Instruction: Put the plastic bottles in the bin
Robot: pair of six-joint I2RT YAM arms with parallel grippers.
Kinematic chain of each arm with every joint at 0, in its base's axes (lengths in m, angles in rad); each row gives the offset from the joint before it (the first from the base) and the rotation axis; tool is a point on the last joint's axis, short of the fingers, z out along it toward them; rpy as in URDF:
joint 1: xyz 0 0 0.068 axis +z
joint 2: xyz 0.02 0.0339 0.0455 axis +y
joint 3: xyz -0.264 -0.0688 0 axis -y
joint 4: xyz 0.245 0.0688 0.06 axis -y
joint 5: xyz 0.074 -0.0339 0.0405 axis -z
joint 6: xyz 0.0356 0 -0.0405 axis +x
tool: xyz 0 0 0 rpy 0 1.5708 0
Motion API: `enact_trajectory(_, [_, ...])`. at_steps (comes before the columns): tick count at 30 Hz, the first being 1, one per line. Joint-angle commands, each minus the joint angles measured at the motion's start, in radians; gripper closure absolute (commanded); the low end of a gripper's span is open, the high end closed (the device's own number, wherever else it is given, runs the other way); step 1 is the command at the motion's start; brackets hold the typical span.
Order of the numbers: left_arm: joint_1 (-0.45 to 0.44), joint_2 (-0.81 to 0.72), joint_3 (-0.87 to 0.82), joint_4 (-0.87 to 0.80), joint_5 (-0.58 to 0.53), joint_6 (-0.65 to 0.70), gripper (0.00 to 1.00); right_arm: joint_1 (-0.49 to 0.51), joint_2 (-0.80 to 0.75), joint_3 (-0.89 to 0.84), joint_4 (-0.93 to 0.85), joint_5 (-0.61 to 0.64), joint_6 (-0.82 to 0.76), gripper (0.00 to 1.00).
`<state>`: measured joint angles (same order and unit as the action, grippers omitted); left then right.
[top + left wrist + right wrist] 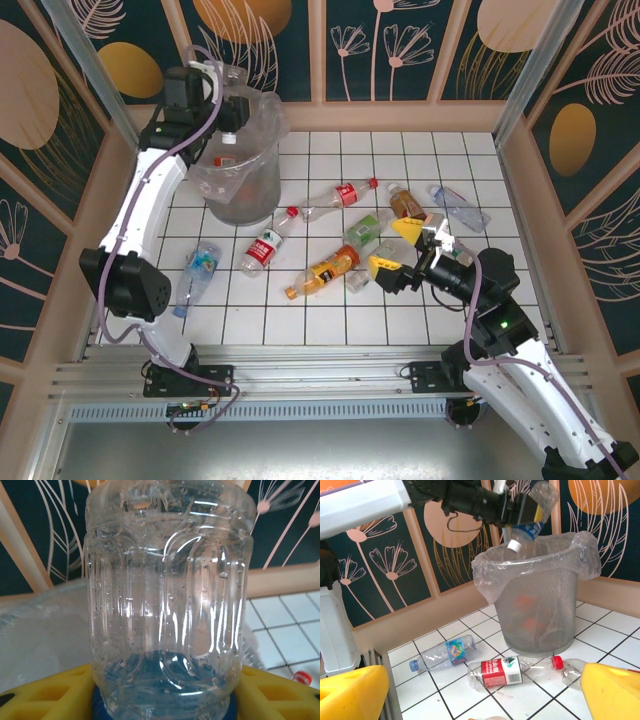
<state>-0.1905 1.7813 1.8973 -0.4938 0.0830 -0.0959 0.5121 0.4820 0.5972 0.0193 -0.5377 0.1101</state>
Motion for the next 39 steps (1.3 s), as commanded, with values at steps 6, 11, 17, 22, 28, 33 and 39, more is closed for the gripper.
enact_trajectory(6, [0.002,0.113,0.093,-0.147,0.029,0.079,0.39,-0.004,-0.006,-0.004,0.022,0.037,-0.009,0.01])
enact_trajectory(11, [0.002,0.177,0.117,-0.196,0.050,0.091,0.38,-0.004,-0.001,-0.002,0.020,0.039,-0.007,0.01])
enact_trajectory(17, [0.003,0.238,0.150,-0.254,0.066,0.102,0.37,-0.004,0.006,0.001,0.016,0.038,-0.007,0.01])
enact_trajectory(22, [0.002,0.278,0.174,-0.300,0.092,0.106,0.36,-0.004,0.010,0.001,0.017,0.038,-0.007,0.01])
enact_trajectory(28, [0.002,0.285,0.165,-0.316,0.114,0.096,0.30,-0.004,0.013,0.003,0.012,0.042,-0.007,0.01])
enact_trajectory(33, [0.002,0.270,0.164,-0.319,0.121,0.076,0.26,-0.004,0.029,0.014,-0.004,0.044,0.001,0.01])
enact_trajectory(39, [0.002,0.237,0.182,-0.319,0.096,0.058,0.20,-0.006,0.048,0.020,-0.011,0.038,0.010,0.01])
